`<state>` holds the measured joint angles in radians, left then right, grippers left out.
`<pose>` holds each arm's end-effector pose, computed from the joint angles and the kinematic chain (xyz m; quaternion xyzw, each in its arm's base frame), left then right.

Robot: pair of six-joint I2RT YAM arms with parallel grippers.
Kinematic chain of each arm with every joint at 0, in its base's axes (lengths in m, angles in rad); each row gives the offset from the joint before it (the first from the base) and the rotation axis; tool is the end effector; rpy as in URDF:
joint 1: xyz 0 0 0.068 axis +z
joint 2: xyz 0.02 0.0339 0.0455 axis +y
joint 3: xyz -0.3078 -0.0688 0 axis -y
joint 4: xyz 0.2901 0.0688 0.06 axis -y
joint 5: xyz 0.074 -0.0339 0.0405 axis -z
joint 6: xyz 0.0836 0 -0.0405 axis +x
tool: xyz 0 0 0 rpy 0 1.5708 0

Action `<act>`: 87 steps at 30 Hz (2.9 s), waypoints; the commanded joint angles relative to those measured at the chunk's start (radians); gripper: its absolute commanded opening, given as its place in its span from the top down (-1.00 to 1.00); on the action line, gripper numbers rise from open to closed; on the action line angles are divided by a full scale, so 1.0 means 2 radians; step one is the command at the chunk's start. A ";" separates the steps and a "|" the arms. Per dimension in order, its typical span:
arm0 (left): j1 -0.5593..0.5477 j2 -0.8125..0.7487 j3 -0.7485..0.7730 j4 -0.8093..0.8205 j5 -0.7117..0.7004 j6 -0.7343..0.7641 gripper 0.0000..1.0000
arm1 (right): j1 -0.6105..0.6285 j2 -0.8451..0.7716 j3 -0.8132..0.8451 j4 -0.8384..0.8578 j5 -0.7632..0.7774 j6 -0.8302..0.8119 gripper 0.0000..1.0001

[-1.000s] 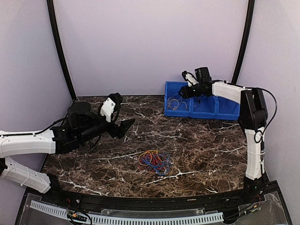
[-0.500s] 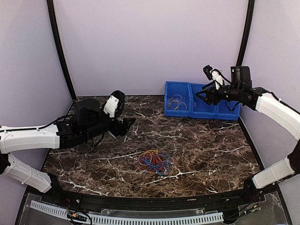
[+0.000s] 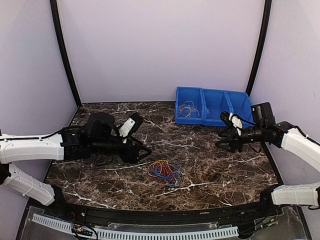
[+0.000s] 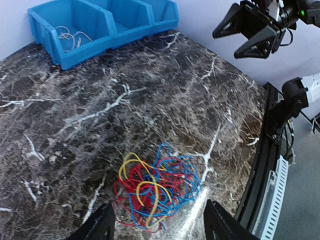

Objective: Untangle the cables

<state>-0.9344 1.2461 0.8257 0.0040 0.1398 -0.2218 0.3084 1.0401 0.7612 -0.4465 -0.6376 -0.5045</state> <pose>0.2013 -0.2920 0.2782 0.3273 0.7702 -0.3465 0.4239 0.2376 0.1279 0.2631 -0.4605 0.7446 0.2463 0.4157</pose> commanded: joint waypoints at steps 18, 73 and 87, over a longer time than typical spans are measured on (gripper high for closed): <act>-0.044 0.061 -0.026 0.037 -0.042 -0.056 -0.13 | 0.018 0.019 0.012 -0.001 -0.043 -0.044 0.09; -0.060 -0.051 -0.152 0.145 -0.112 0.019 -0.46 | 0.278 0.370 0.292 -0.011 0.015 0.013 1.00; -0.106 0.127 -0.108 0.463 -0.180 0.103 -0.50 | 0.277 0.274 0.294 -0.040 -0.027 0.028 1.00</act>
<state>-1.1431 1.4158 0.5808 0.5873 -0.1555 -0.0731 0.8562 1.6028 1.3346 -0.5117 -0.6346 -0.4656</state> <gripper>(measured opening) 0.753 0.008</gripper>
